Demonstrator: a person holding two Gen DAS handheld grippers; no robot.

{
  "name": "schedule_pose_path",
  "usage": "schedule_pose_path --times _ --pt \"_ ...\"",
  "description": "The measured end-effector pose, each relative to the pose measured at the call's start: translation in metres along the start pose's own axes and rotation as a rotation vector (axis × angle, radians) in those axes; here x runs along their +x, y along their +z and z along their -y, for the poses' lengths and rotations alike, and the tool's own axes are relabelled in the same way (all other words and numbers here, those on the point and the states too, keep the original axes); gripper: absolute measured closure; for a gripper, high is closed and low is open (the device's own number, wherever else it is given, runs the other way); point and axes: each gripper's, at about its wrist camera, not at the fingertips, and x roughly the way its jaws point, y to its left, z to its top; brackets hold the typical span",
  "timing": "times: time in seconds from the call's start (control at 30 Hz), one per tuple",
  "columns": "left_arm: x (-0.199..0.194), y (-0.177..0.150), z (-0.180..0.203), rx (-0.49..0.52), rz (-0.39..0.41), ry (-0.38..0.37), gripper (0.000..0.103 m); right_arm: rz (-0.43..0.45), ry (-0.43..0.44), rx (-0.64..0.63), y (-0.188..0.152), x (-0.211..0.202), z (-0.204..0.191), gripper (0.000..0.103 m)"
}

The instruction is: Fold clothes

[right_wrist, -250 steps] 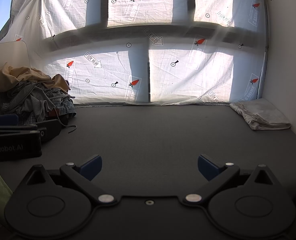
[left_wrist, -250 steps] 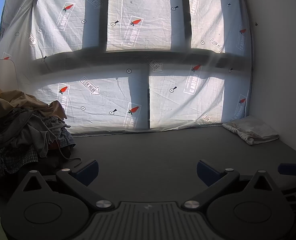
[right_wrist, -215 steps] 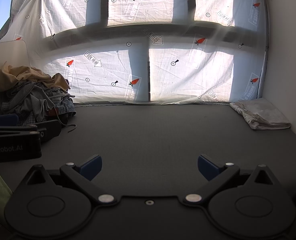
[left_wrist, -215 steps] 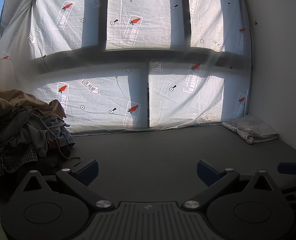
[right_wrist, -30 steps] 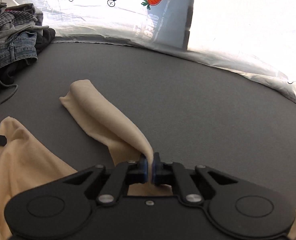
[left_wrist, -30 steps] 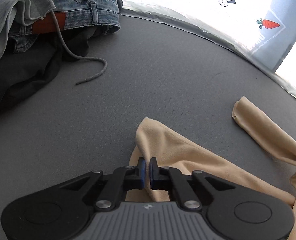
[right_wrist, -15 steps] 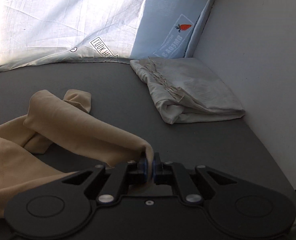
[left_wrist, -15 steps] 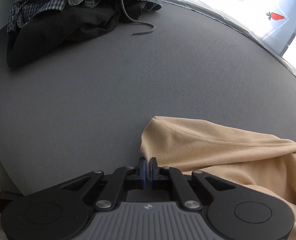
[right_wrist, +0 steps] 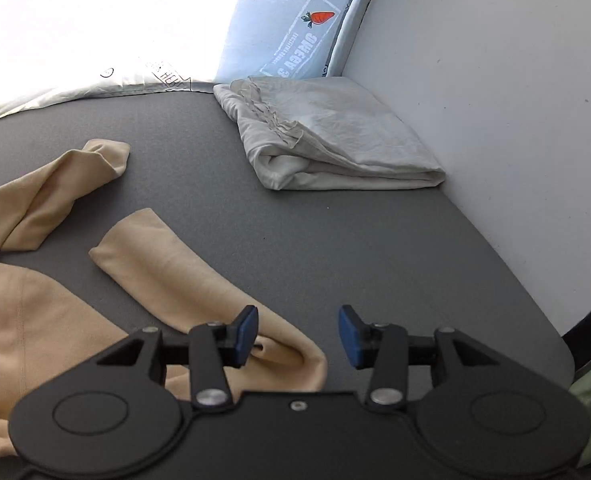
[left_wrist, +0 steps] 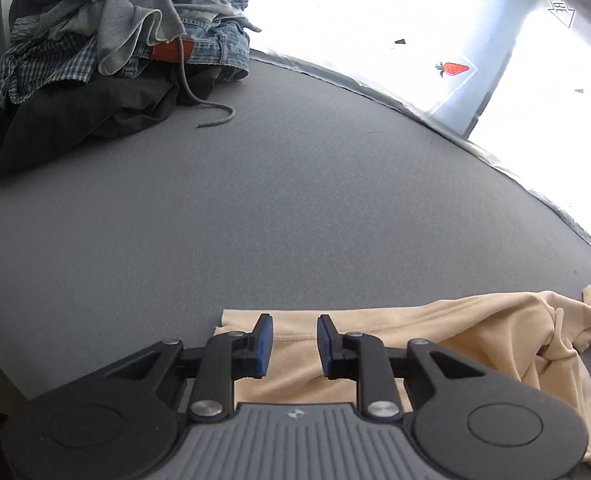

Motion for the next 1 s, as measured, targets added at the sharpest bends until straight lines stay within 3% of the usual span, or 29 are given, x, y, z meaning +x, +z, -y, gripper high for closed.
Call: schedule_pose_path --times 0.17,0.33,0.57,0.9,1.0 --pt "0.007 0.019 0.048 0.114 0.011 -0.112 0.067 0.030 0.108 0.054 0.021 -0.002 -0.010 0.049" --pt "0.035 0.014 0.108 0.259 -0.060 -0.213 0.062 0.007 0.172 0.038 0.028 0.009 -0.035 0.048" --pt "0.072 0.012 0.165 0.413 -0.117 -0.304 0.059 -0.029 0.200 0.004 0.032 0.034 -0.069 0.048" --pt "0.135 0.035 0.238 0.499 -0.210 -0.434 0.050 -0.113 0.131 -0.045 0.039 0.080 -0.080 0.045" --pt "0.160 0.037 0.255 0.450 -0.304 -0.506 0.043 -0.110 0.138 -0.021 0.036 0.085 -0.073 0.036"
